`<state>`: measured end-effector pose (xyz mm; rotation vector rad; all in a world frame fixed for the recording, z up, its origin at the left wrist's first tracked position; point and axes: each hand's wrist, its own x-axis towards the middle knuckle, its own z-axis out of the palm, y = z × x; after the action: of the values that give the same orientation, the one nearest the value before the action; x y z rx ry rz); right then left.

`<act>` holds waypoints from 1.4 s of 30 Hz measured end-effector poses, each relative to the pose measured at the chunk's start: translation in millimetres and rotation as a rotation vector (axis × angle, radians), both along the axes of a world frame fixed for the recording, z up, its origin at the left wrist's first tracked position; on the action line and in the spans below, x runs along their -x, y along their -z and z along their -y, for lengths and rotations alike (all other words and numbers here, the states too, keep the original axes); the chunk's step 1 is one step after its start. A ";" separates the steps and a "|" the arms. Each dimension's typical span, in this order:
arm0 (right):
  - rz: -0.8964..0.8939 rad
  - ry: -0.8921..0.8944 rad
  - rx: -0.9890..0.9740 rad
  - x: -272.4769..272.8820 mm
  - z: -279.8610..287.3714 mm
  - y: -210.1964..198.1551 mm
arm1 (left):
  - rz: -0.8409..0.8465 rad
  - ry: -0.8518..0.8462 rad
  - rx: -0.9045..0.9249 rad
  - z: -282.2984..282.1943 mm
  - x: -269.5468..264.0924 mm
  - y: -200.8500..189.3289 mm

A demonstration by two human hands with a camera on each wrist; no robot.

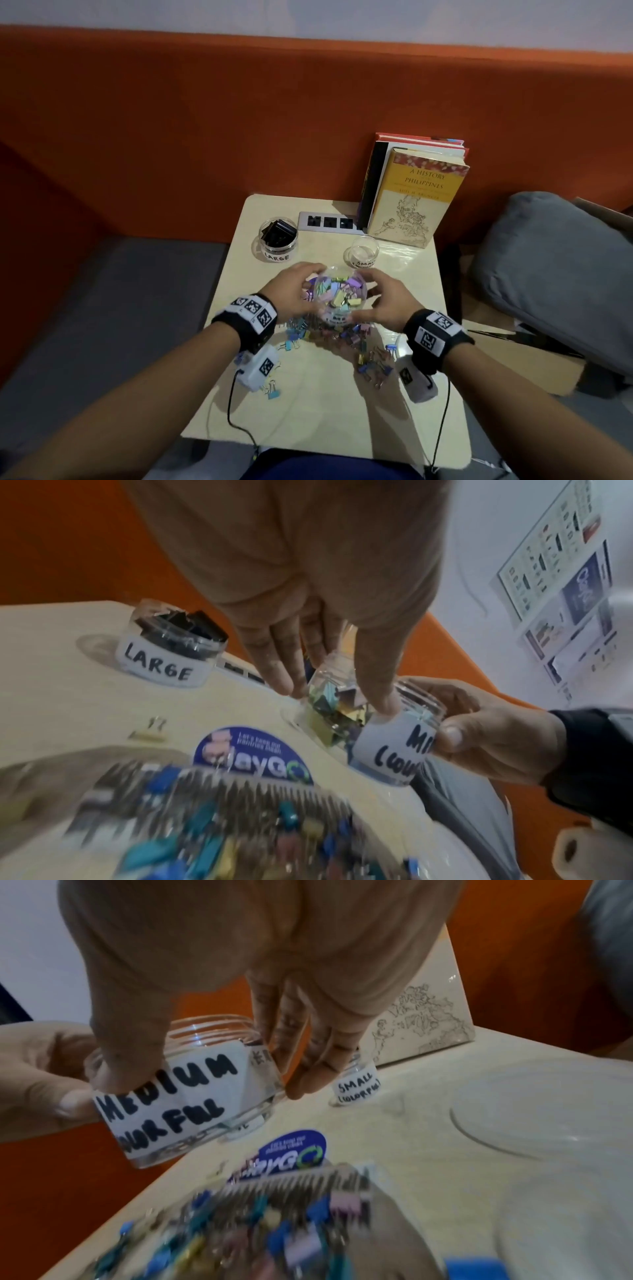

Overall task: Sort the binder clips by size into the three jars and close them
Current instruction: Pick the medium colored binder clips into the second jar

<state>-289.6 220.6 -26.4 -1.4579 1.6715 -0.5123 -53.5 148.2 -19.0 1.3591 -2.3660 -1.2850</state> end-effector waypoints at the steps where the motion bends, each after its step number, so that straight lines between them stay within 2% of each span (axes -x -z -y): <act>1: -0.012 -0.017 -0.025 -0.7 -8.3 3.6 | 0.019 0.014 -0.019 -7.3 -1.7 7.6; 4: -0.036 -0.067 -0.102 -5.0 -30.2 16.9 | 0.061 0.048 -0.067 -28.6 -7.9 31.1; 7: -0.030 -0.059 -0.118 -7.3 -39.4 24.8 | 0.022 -0.003 -0.119 -39.1 -8.1 37.5; 11: 0.022 0.028 -0.086 -6.8 -28.8 21.0 | -0.060 -0.095 -0.101 -29.5 -5.5 25.0; 16: -0.012 0.071 0.025 -10.6 5.2 4.7 | -0.035 -0.108 -0.027 4.3 -6.7 4.7; 20: -0.078 0.079 0.082 -17.0 32.6 -1.4 | 0.107 -0.016 0.063 31.8 -8.0 -13.0; 23: -0.095 0.078 0.083 -22.0 48.7 0.4 | 0.168 -0.031 0.074 46.5 -7.7 -18.7; 32: -0.180 0.126 0.080 -33.4 78.2 22.1 | 0.202 -0.108 0.034 55.1 -3.3 6.7; 42: -0.225 0.151 0.003 -41.9 92.4 43.5 | 0.154 -0.176 -0.187 58.7 0.9 42.0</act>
<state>-247.6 128.2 -70.0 -1.4411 1.9693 -0.4459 -54.4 89.6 -61.0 1.7361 -2.2032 -1.4267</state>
